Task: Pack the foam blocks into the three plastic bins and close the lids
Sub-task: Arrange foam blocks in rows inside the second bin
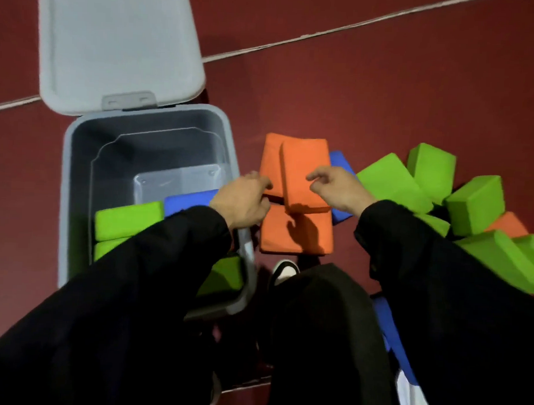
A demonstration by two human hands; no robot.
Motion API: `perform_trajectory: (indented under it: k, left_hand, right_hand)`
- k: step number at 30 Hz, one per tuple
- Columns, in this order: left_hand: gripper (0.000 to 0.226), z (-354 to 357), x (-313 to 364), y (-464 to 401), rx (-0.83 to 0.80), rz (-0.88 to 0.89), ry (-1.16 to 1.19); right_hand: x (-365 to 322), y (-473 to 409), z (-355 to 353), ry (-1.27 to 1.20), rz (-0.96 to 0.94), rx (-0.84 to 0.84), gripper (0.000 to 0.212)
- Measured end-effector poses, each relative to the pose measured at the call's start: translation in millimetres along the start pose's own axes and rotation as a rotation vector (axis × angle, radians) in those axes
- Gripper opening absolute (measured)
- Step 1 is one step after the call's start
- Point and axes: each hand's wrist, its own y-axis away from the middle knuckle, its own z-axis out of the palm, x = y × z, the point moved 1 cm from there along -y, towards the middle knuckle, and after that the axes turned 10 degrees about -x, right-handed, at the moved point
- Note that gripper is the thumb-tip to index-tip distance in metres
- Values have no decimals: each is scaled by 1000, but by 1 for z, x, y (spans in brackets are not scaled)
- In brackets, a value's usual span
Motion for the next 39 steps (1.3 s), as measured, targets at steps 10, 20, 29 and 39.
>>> perform_trajectory:
  k: [10,20,29,39]
  left_hand:
    - [39,83,4,-34,-137,-32,144]
    - [38,91,-1,-45,-87,-59,161]
    - [103,71,6,-44,57,-279,619]
    - [91,75,17,-49,248,-287,988]
  right_hand:
    - [115,-82,77,-594,375,236,64]
    - [138,-119,113,-759,364,409,64]
    - [110,-51,101,-1506,135,358,35]
    - [147,-55,136,-1184,335,215,67]
